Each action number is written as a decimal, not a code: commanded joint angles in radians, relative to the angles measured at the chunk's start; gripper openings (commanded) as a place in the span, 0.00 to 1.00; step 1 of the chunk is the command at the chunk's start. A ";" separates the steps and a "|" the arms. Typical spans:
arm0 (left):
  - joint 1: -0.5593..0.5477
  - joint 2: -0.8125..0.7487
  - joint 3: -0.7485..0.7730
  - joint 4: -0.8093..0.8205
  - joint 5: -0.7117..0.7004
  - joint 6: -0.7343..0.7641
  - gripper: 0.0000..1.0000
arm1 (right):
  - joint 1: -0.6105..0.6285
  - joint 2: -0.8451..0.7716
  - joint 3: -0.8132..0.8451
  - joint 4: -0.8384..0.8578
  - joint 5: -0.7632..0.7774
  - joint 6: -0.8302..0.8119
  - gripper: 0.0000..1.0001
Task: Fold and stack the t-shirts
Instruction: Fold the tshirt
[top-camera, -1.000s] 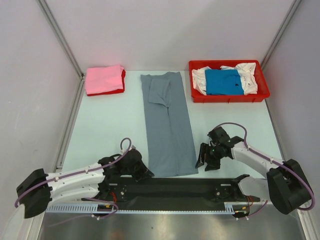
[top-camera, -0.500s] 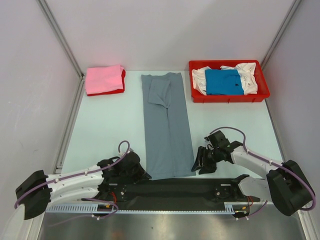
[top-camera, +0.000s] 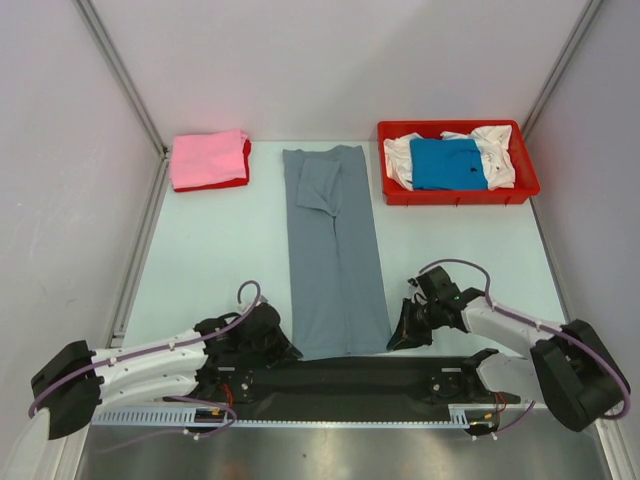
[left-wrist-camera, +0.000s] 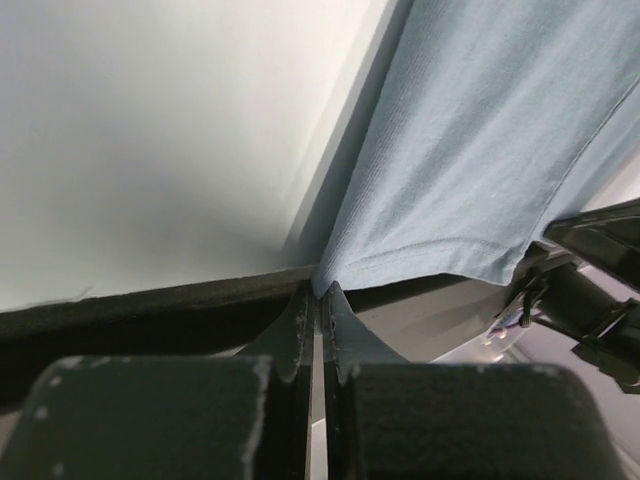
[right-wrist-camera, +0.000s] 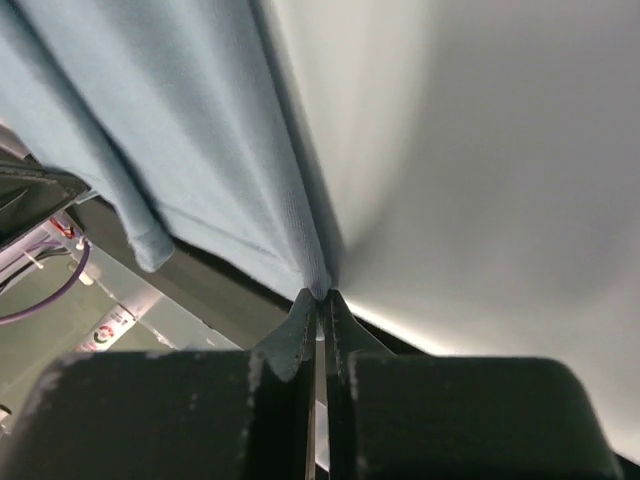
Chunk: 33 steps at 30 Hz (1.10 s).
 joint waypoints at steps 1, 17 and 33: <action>0.001 -0.010 0.068 -0.051 0.005 0.057 0.00 | 0.008 -0.105 0.001 -0.086 0.029 0.002 0.00; 0.569 0.387 0.643 -0.166 0.123 0.651 0.00 | -0.165 0.444 0.749 -0.209 0.053 -0.219 0.00; 0.758 0.950 1.111 -0.147 0.288 0.843 0.00 | -0.236 0.976 1.420 -0.388 0.017 -0.293 0.00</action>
